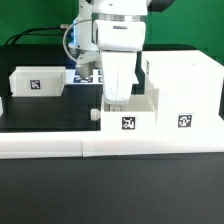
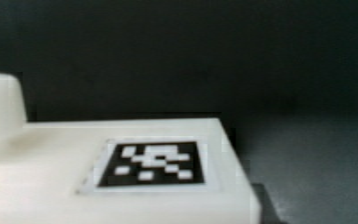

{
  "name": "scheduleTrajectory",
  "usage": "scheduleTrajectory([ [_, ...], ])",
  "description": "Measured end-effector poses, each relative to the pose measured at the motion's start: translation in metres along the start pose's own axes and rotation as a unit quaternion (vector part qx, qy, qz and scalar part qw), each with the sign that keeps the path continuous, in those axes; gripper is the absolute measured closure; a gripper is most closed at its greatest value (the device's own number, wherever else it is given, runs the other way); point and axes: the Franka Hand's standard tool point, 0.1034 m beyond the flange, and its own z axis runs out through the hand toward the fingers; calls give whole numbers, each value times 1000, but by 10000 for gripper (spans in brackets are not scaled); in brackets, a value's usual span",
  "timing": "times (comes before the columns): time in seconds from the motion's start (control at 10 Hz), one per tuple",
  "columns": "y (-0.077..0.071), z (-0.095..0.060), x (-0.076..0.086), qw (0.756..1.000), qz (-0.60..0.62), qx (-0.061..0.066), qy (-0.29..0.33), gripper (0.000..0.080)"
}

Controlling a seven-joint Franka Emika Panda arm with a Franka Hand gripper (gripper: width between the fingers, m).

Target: Assemble drawer

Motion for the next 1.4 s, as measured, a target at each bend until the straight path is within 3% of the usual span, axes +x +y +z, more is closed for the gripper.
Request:
scheduleTrajectory([
  [0.6,0,0,-1,1000,-6,1,-4,757],
  [1.0,-1,0,-3,1000,-7,21,-10,757],
  [1.4,-1,0,-2,1000,-12,22,-11,757],
])
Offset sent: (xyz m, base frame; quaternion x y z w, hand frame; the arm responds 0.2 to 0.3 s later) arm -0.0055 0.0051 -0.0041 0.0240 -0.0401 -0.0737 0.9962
